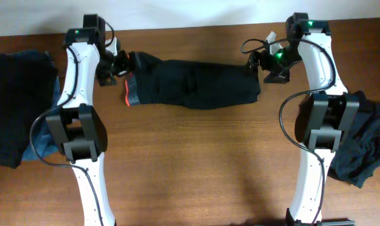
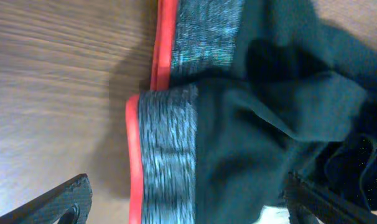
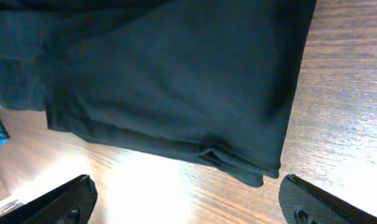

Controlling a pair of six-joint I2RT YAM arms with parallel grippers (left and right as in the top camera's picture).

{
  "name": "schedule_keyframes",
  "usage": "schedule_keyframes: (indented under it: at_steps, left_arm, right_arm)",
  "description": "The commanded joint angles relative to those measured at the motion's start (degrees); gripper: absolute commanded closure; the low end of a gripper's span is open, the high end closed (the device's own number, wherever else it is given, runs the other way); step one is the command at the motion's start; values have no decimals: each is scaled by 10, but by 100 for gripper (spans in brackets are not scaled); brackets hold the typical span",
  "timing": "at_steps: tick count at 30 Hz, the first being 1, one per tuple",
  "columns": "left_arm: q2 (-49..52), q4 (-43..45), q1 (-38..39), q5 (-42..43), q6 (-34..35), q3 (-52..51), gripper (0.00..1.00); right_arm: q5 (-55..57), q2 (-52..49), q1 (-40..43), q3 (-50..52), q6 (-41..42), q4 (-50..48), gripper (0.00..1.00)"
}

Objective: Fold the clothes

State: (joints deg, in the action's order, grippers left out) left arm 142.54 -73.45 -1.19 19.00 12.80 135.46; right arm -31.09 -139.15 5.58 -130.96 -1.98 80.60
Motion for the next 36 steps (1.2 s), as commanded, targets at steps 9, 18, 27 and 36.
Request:
schedule_keyframes:
  at_steps: [9,18,27,36]
  left_arm:
    - [83,28,-40,138,-72,3,1]
    - [118,73,-11,190,-82,3,1]
    - [131,81,8,187,-82,3,80]
    - [130,38,-25,186,-80,12,99]
  right_arm:
    - [2,0,-3,-21,-12,9,1]
    - [2,0,-3,-21,-12,11,1]
    - [2,0,-3,-21,-12,11,1]
    - [3,0,-3,-21,-12,11,1]
